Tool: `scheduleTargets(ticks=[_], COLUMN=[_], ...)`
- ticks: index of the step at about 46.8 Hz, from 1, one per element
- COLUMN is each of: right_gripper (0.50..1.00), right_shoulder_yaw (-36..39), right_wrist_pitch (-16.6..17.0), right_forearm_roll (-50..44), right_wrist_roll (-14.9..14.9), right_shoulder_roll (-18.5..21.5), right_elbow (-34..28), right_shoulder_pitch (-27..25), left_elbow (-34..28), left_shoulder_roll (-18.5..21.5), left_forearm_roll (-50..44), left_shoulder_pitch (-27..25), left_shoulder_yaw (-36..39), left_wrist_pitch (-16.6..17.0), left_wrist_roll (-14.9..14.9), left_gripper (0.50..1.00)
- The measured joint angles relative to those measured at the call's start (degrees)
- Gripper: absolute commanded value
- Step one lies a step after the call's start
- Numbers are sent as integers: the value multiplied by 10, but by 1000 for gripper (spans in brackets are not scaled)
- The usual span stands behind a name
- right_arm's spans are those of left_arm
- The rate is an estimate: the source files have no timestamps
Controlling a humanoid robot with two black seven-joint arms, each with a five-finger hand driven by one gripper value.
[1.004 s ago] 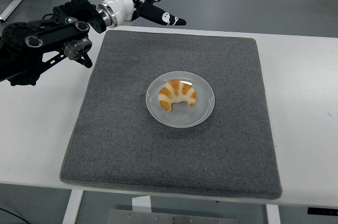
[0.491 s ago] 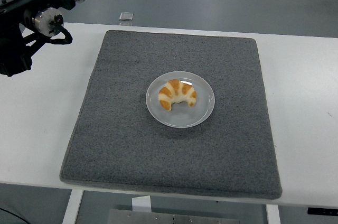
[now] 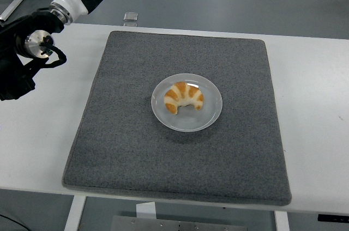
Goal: Place the bread on the plate
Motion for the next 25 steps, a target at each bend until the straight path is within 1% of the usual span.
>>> scheduleTargets(ticks=[9, 14, 17, 21, 25], right_gripper=[952, 952, 954, 952, 952], right_shoulder_yaw=[-1, -1, -1, -1, -1], right_wrist_pitch=[0, 0, 0, 0, 0], right_forearm_roll=[0, -1, -1, -1, -1], right_wrist_roll=[0, 0, 0, 0, 0], right_shoulder_roll=[0, 0, 0, 0, 0], right_elbow=[0, 0, 0, 0, 0], right_shoulder_pitch=[0, 0, 0, 0, 0], left_elbow=[36, 50, 51, 50, 50], left_shoulder_roll=[-29, -41, -45, -46, -46], left_forearm_roll=[-2, -2, -1, -1, -1], left_shoulder_pitch=[19, 35, 44, 50, 51], left_shoulder_yaw=[-19, -35, -40, -44, -45], left_wrist_pitch=[-2, -21, -30, -31, -32], left_wrist_roll=[-6, -7, -10, -19, -21], left_gripper=[988, 988, 988, 988, 988])
